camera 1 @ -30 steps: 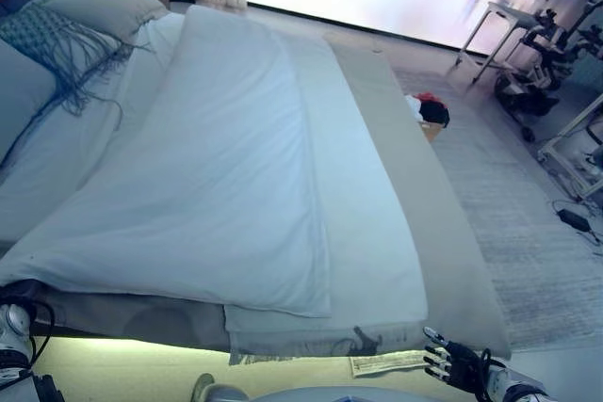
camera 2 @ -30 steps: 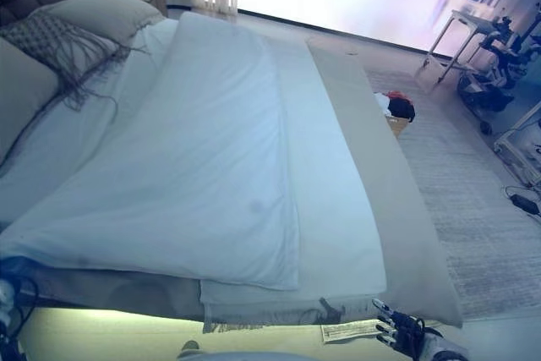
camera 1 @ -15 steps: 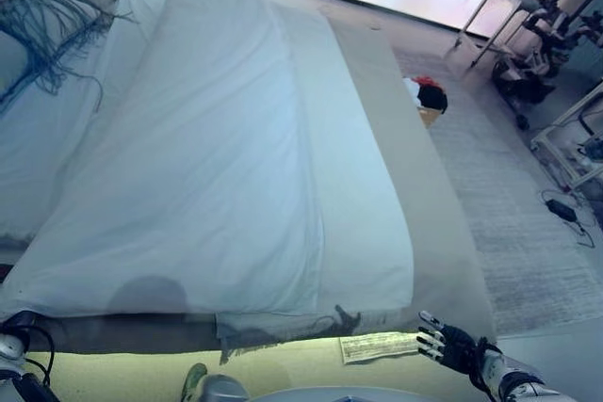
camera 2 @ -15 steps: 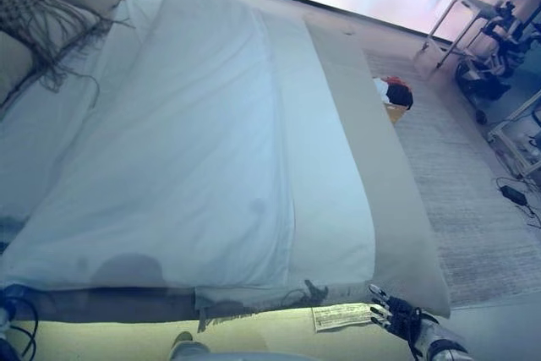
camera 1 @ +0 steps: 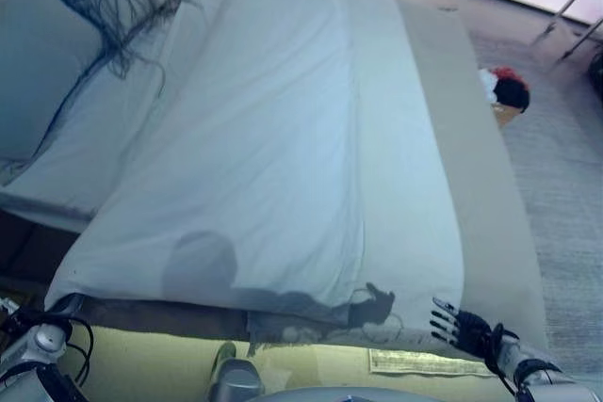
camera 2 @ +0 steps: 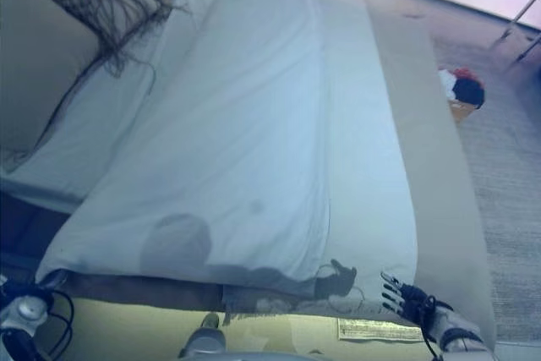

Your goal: Make the bed neatly

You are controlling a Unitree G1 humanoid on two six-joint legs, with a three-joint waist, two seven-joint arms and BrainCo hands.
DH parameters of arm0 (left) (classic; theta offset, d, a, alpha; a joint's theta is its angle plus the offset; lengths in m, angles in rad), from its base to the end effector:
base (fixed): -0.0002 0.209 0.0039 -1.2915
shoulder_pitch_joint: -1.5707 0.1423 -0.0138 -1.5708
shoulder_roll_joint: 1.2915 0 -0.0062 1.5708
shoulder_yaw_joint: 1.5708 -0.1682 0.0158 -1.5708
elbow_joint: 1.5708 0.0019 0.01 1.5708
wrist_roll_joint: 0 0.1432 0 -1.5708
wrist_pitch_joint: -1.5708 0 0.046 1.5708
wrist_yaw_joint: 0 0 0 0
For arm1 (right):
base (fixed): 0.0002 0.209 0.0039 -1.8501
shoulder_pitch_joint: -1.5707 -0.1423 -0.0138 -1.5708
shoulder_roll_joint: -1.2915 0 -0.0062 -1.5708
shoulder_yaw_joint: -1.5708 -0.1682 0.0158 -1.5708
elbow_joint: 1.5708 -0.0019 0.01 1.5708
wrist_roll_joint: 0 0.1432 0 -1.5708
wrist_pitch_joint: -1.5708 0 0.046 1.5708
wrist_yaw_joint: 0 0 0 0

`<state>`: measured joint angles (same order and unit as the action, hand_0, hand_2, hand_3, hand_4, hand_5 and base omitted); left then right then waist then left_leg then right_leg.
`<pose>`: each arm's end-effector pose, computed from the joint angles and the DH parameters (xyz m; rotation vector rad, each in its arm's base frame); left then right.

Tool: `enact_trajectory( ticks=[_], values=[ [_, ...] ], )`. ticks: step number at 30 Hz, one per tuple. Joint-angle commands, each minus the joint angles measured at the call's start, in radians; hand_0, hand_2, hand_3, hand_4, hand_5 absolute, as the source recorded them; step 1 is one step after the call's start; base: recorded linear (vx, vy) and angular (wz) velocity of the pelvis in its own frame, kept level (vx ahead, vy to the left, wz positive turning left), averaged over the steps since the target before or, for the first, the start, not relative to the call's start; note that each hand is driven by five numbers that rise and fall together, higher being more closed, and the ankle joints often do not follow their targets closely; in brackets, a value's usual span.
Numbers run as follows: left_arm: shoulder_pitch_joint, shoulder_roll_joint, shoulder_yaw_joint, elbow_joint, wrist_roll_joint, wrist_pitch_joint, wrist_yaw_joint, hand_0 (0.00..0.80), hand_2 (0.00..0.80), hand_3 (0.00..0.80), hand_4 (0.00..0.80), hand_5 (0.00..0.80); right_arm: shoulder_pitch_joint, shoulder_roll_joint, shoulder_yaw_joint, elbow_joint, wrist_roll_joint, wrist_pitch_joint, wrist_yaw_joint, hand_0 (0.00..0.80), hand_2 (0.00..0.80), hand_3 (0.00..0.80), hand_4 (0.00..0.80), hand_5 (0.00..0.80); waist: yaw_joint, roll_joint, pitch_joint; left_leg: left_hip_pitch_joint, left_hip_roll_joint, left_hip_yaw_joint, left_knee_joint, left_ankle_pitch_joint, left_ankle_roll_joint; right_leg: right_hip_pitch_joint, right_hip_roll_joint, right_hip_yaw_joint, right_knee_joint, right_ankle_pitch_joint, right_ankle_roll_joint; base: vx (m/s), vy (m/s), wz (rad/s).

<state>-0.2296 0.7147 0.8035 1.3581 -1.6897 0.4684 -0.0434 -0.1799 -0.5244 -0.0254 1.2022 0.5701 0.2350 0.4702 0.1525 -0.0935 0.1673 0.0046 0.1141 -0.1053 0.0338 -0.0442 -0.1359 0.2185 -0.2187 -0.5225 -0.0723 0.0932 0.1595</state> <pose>0.1218 0.3853 0.0068 -1.7473 -0.0124 0.9374 0.1318 -0.3146 -0.0495 0.3953 0.9946 -0.1575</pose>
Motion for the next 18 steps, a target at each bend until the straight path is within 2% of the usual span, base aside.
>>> enact_trajectory(
  ticks=[1, 4, 7, 9, 11, 12, 15, 18],
  values=[
    [0.291, 0.152, 0.015, -0.058, 0.21, -0.136, -0.103, 0.0, 0.0, 0.0, 0.0, 0.0, 0.033, -0.019, -0.041, 0.04, 0.006, -0.034, 0.006, 0.0, 0.0, 0.0, 0.0, 0.0, 0.156, 0.001, -0.067, 0.025, -0.036, 0.051, -0.104, 0.019, 0.061, -0.114, -0.128, 0.055, 0.134, 0.026, 0.063, -0.038, -0.066, 0.76],
    [0.309, 0.115, 0.004, -0.028, 0.352, -0.155, -0.116, 0.0, 0.0, 0.0, 0.0, 0.0, 0.035, -0.015, -0.05, 0.033, 0.01, -0.033, 0.01, 0.0, 0.0, 0.0, 0.0, 0.0, 0.148, 0.001, -0.072, 0.03, -0.035, 0.056, -0.108, 0.02, 0.061, -0.113, -0.12, 0.059, 0.132, 0.014, 0.058, -0.025, -0.056, 0.68],
    [0.324, 0.084, -0.015, 0.013, 0.478, -0.172, -0.145, 0.0, 0.0, 0.0, 0.0, 0.0, 0.035, -0.015, -0.055, 0.032, 0.011, -0.028, 0.014, 0.0, 0.0, 0.0, 0.0, 0.0, 0.139, 0.003, -0.076, 0.038, -0.035, 0.061, -0.11, 0.019, 0.061, -0.11, -0.114, 0.063, 0.13, 0.012, 0.055, -0.008, -0.052, 0.2],
    [0.332, 0.043, -0.076, 0.048, 0.687, -0.233, -0.182, 0.0, 0.0, 0.0, 0.0, 0.0, 0.04, -0.012, -0.062, 0.033, 0.013, -0.027, 0.019, 0.0, 0.0, 0.0, 0.0, 0.0, 0.124, 0.005, -0.082, 0.048, -0.033, 0.072, -0.111, 0.018, 0.062, -0.106, -0.106, 0.07, 0.125, 0.008, 0.05, 0.004, -0.056, 0.19],
    [0.329, 0.029, -0.102, 0.059, 0.746, -0.257, -0.19, 0.0, 0.0, 0.0, 0.0, 0.0, 0.042, -0.012, -0.063, 0.034, 0.014, -0.028, 0.019, 0.0, 0.0, 0.0, 0.0, 0.0, 0.12, 0.007, -0.083, 0.05, -0.033, 0.076, -0.111, 0.017, 0.062, -0.106, -0.105, 0.073, 0.125, 0.008, 0.049, 0.002, -0.036, 0.29],
    [0.325, 0.01, -0.154, 0.076, 0.862, -0.3, -0.19, 0.0, 0.0, 0.0, 0.0, 0.0, 0.048, -0.015, -0.068, 0.036, 0.013, -0.029, 0.022, 0.0, 0.0, 0.0, 0.0, 0.0, 0.111, 0.01, -0.086, 0.054, -0.033, 0.085, -0.112, 0.018, 0.064, -0.108, -0.103, 0.078, 0.126, 0.011, 0.049, 0.001, -0.05, 0.29],
    [0.314, -0.016, -0.244, 0.083, 0.876, -0.315, -0.176, 0.0, 0.0, 0.0, 0.0, 0.0, 0.058, -0.028, -0.073, 0.037, 0.018, -0.031, 0.031, 0.0, 0.0, 0.0, 0.0, 0.0, 0.088, 0.018, -0.089, 0.063, -0.029, 0.113, -0.112, 0.021, 0.063, -0.11, -0.103, 0.086, 0.124, 0.019, 0.048, -0.006, -0.045, 0.24],
    [0.312, -0.073, -0.306, 0.073, 0.915, -0.353, -0.161, 0.0, 0.0, 0.0, 0.0, 0.0, 0.064, -0.023, -0.085, 0.034, 0.027, -0.029, 0.027, 0.0, 0.0, 0.0, 0.0, 0.0, 0.073, 0.025, -0.092, 0.069, -0.024, 0.137, -0.116, 0.028, 0.061, -0.108, -0.1, 0.09, 0.113, 0.026, 0.044, -0.011, -0.047, 0.09]
  ],
)
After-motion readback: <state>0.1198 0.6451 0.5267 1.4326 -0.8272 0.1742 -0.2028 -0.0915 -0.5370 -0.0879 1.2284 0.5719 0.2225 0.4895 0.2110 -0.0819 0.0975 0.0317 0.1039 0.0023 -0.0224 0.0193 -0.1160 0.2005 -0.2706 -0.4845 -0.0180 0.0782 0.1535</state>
